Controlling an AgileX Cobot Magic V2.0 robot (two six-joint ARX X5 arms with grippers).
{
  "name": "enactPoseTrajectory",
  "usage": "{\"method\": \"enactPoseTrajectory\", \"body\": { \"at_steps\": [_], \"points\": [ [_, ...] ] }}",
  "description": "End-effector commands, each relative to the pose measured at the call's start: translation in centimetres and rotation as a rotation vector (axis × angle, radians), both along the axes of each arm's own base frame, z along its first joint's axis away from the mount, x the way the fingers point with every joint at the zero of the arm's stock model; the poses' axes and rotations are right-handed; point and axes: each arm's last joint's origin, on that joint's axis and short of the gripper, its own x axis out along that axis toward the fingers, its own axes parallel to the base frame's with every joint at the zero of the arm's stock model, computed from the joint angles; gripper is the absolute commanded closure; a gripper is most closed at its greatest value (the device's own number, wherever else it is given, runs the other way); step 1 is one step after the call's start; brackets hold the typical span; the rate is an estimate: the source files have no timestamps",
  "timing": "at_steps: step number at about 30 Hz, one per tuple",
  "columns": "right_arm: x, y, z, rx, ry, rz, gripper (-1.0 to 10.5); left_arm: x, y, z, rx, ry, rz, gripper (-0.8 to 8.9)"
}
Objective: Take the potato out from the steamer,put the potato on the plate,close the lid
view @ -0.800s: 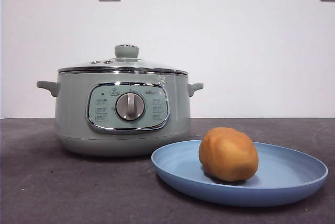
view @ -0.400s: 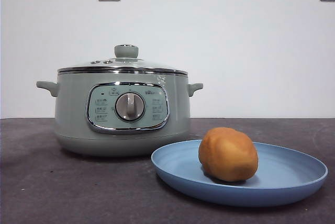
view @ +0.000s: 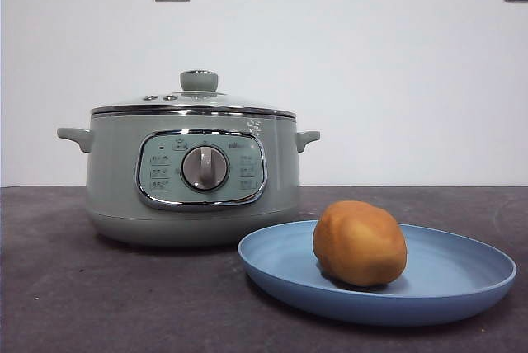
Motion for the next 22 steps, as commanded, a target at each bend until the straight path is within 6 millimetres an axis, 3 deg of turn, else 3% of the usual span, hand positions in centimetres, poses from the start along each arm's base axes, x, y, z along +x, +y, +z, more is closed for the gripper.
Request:
{"method": "enactPoseTrajectory", "body": {
  "at_steps": [1,8,22],
  "points": [
    [0.0,0.0,0.1,0.006,-0.003,-0.005,9.5,0.1,0.1,-0.8,-0.018,0.015,0.022,8.17],
    [0.0,0.0,0.1,0.006,-0.003,-0.005,9.5,0.3,0.4,-2.3,-0.057,0.094,0.123,8.17],
    [0.0,0.0,0.1,0.006,-0.003,-0.005,9.5,0.3,0.4,-2.5,-0.052,0.106,0.140,8.17]
  ]
}}
